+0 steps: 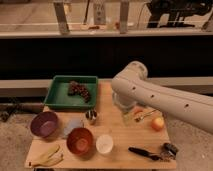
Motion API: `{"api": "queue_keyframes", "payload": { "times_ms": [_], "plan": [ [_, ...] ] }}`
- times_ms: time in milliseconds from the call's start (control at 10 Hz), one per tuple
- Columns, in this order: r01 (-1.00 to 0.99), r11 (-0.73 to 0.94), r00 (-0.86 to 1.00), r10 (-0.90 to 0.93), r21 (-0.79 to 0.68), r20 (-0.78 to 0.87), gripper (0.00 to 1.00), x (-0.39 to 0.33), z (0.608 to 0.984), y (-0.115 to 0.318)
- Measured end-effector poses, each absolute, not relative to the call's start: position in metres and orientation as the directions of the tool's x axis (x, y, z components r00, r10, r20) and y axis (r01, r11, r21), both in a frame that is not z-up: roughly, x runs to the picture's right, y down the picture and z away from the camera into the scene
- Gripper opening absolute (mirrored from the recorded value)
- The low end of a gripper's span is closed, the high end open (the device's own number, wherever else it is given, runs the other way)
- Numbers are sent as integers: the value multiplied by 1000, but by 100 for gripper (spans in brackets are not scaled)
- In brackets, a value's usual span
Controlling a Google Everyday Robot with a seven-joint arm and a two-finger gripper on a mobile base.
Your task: Place banana in tray
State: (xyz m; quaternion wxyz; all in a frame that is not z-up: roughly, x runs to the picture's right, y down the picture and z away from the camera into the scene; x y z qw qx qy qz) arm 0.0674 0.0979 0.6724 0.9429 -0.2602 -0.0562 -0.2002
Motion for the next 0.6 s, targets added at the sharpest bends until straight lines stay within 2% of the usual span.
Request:
{"api": "queue_keyframes", "payload": {
  "times_ms": [600],
  "plan": [
    [506,748,862,-428,-430,270,80,26,666,94]
  ]
}}
